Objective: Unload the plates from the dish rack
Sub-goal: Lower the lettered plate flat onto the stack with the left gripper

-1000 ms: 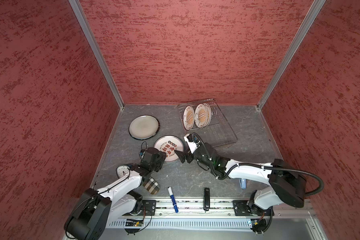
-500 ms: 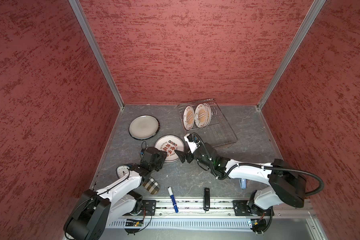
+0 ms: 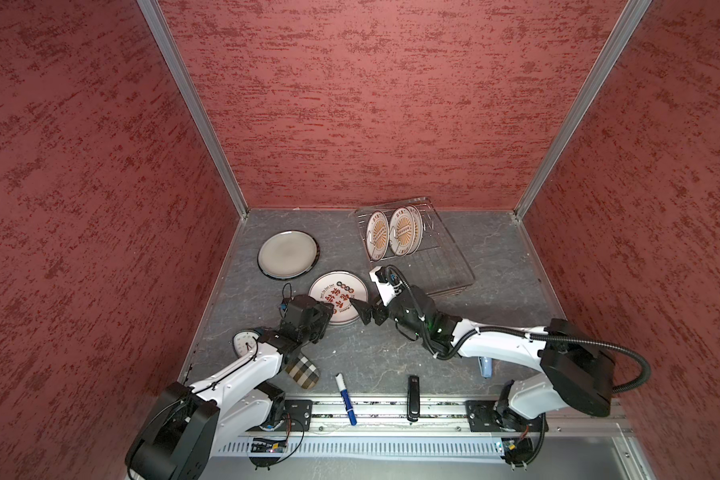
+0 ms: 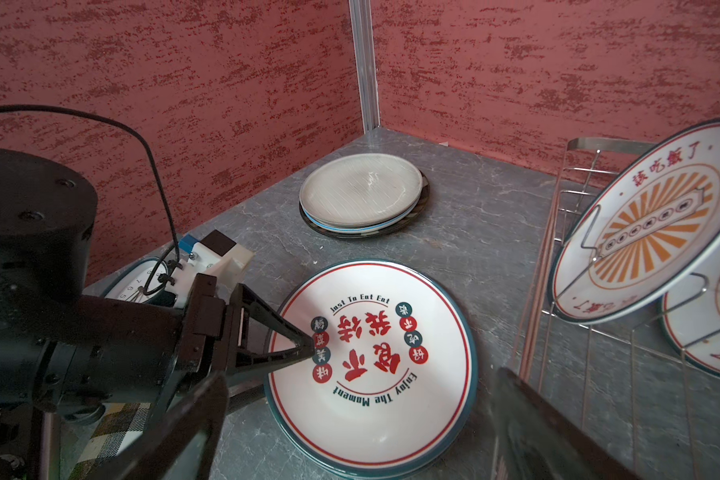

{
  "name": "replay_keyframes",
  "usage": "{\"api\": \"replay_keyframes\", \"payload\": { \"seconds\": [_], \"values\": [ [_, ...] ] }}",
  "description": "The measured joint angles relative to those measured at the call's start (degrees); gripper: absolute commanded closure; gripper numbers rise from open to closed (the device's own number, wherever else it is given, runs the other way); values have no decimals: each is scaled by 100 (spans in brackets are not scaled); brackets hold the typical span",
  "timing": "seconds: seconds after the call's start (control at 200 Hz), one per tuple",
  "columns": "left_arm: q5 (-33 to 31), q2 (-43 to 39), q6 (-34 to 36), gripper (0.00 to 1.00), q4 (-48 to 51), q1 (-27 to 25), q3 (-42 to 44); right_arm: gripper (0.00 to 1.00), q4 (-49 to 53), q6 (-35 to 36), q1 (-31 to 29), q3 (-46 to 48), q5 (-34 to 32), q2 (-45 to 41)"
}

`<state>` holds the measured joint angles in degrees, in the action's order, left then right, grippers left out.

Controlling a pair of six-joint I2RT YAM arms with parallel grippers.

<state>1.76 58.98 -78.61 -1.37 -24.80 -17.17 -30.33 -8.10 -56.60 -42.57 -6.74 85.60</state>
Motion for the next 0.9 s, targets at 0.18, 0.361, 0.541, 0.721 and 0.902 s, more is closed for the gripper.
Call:
{"api": "replay_keyframes", "payload": {
  "seconds": [0.18, 0.361, 0.541, 0.721, 0.902],
  "values": [
    [9, -160, 0, 45, 35, 2, 70, 1, -7, 0, 0, 0, 0, 0],
    [17, -133, 2, 44, 28, 2, 79, 1, -11, 0, 0, 0, 0, 0],
    [96, 15, 90, 44, -35, 4, 66, 1, -11, 2, 0, 0, -2, 0],
    [107, -205, 186, 41, 98, -9, 66, 1, -9, 15, 0, 0, -13, 0],
    [98, -435, 243, 32, 197, -22, 66, 1, -9, 24, 0, 0, -17, 0]
  ]
}}
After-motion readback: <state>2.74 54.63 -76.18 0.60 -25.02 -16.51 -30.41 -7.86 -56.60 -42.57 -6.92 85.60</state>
